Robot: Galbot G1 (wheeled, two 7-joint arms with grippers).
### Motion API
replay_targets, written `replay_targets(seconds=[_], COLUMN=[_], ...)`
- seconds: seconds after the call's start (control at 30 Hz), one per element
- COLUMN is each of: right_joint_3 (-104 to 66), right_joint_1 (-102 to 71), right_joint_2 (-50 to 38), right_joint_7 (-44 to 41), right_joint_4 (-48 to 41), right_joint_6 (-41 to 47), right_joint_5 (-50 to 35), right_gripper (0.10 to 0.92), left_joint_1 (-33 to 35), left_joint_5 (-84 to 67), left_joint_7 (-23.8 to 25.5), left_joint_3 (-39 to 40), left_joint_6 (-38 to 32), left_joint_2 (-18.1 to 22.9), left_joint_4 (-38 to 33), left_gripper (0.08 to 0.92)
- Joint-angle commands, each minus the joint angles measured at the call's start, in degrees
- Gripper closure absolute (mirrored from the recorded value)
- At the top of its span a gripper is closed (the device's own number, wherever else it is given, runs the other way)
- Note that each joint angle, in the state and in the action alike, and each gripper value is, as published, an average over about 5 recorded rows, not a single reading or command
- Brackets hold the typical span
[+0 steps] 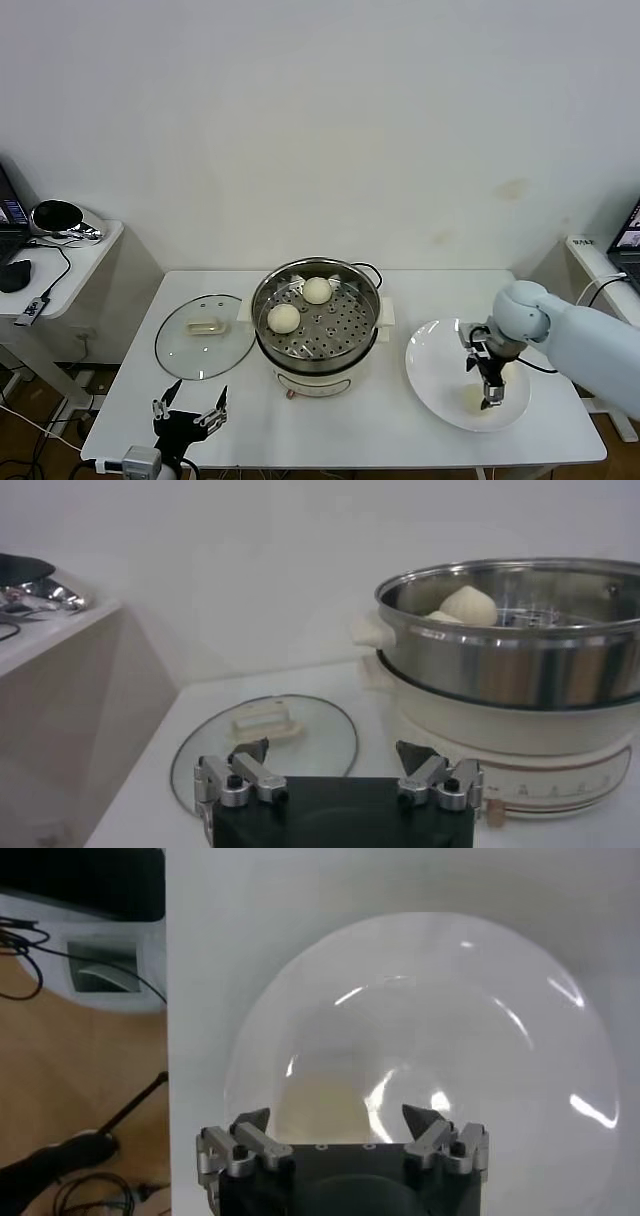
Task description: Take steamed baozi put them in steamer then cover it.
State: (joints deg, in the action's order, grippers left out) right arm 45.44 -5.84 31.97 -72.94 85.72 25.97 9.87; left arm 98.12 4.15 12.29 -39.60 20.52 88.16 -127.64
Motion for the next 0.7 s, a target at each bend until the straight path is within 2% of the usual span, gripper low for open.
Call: replay_targets(seconds=[0.03, 0.7], right_joint_3=[-1.46, -2.07], right_joint_1=[-2.90, -4.49], right_joint_2=[0.44, 0.70], right_joint_7=[0.45, 1.43], right_joint_4=[-1.83, -1.66], right_joint_6=[-0.75, -0.03], right_joint_5=[2.05, 3.35], right_gripper=[0.203, 0.204], left_joint_1=[0.12, 0.23], left_joint_5=[0.34, 0.45], left_joint_7=[0.09, 0.12], left_joint_3=[0.17, 0.35], left_joint_6=[0.08, 0.05], left_joint_2=[0.04, -0.03], left_joint_4=[-0.02, 0.03], left_gripper=[0.177, 0.177])
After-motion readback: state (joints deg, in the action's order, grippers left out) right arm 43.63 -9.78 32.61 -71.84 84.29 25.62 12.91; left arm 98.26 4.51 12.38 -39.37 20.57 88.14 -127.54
